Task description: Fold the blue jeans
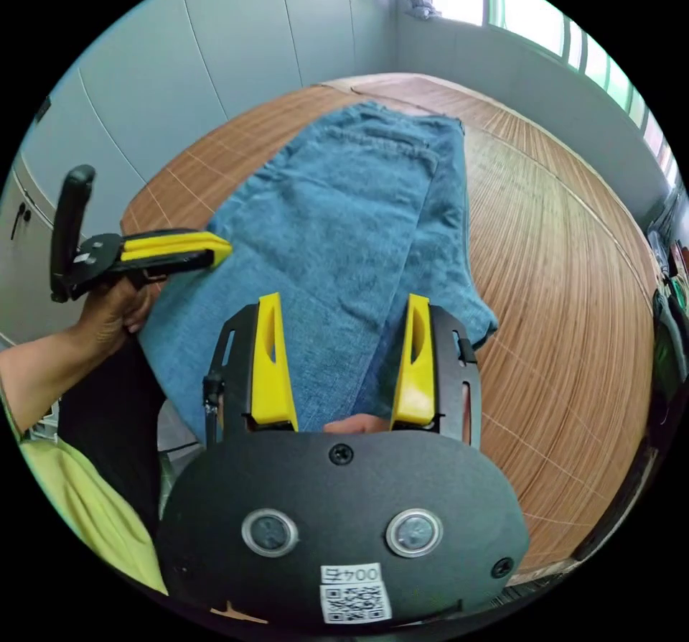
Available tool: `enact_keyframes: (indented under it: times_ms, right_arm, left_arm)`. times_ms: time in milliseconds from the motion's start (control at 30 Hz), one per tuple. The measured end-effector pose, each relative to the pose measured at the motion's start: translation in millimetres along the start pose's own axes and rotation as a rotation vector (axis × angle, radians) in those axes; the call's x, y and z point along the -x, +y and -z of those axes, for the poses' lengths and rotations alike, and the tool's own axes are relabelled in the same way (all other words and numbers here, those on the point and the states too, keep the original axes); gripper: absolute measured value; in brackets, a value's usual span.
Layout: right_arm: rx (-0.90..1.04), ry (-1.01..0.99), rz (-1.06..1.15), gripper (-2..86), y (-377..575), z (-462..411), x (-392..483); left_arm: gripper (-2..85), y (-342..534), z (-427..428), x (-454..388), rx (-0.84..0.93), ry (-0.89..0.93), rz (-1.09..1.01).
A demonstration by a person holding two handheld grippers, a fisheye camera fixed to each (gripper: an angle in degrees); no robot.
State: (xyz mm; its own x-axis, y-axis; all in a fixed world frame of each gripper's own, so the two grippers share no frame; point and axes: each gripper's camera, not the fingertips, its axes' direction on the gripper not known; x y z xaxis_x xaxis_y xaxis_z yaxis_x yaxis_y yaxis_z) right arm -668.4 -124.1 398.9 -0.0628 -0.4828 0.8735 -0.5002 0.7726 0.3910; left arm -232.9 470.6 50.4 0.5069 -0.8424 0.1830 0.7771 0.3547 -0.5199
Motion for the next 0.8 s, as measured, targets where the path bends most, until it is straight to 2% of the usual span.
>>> enact_keyframes:
  times_ms: [67, 233, 300, 367, 567, 800]
  right_arm:
    - [-0.011, 0.046, 0.022, 23.0, 9.1, -9.8, 11.7]
    - [-0.022, 0.006, 0.007, 23.0, 19.4, -17.4, 8.2]
    - [-0.020, 0.018, 0.011, 22.9, 22.1, -20.6, 10.9]
    - [-0.022, 0.028, 0.016, 22.9, 25.8, -24.2, 13.3]
    - [-0.031, 0.017, 0.011, 22.9, 34.1, -31.5, 10.3]
    - [-0.039, 0.017, 0.013, 23.0, 40.5, -38.8, 6.8]
  left_arm:
    - [3.7, 11.5, 1.6, -1.0, -0.049, 0.020, -0.007]
    - [4.2, 3.2, 9.2, 7.3, -0.014, 0.100, 0.024]
    - [4.8, -5.7, 20.6, 18.2, -0.069, 0.117, 0.051]
    - [5.6, -30.1, 27.9, 40.7, -0.112, 0.099, 0.096]
    - [6.2, -120.5, -2.0, 106.5, -0.073, 0.131, 0.237]
    - [3.9, -185.5, -42.3, 122.1, -0.015, 0.075, 0.235]
